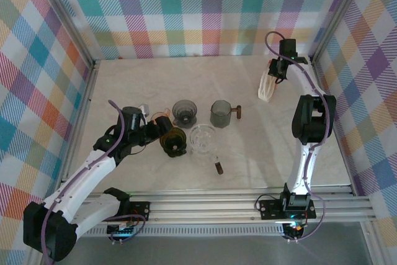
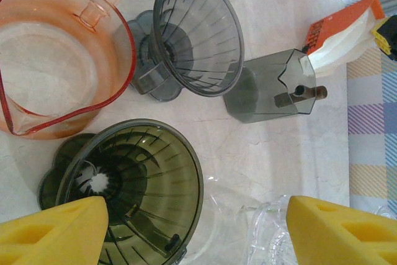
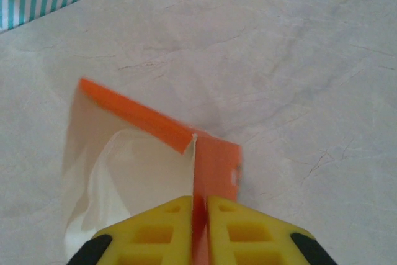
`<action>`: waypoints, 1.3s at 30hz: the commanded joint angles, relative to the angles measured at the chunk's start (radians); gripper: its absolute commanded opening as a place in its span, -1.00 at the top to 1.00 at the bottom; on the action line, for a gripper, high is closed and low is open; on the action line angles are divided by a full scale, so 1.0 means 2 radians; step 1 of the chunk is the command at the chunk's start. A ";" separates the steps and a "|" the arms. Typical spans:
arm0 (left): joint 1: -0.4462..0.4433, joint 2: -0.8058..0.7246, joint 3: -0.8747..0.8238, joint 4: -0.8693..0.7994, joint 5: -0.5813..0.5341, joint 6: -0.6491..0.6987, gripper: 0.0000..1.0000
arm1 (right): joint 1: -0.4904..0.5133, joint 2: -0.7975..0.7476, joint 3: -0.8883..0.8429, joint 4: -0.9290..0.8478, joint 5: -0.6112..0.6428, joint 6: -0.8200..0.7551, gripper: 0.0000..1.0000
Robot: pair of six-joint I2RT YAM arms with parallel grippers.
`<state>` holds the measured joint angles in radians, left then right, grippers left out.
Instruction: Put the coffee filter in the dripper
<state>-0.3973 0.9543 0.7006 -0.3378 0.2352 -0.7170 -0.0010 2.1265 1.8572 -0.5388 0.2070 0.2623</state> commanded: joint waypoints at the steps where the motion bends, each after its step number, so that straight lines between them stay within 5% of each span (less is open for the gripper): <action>1: -0.004 -0.009 0.013 -0.001 0.003 0.004 -0.52 | -0.004 -0.008 0.000 0.012 -0.016 -0.032 0.81; 20: -0.004 -0.015 0.007 0.001 0.007 -0.001 -0.52 | 0.055 -0.068 -0.067 0.039 0.006 -0.225 0.91; 31: -0.004 -0.018 0.007 0.000 0.007 -0.003 -0.52 | 0.063 -0.077 -0.111 0.063 -0.012 -0.205 0.89; 39: -0.004 -0.019 0.011 -0.002 0.009 -0.005 -0.54 | 0.063 -0.109 -0.136 0.080 -0.009 -0.184 0.30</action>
<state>-0.3973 0.9310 0.7006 -0.3378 0.2394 -0.7177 0.1276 1.9816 1.5990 -0.4068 0.1970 -0.1307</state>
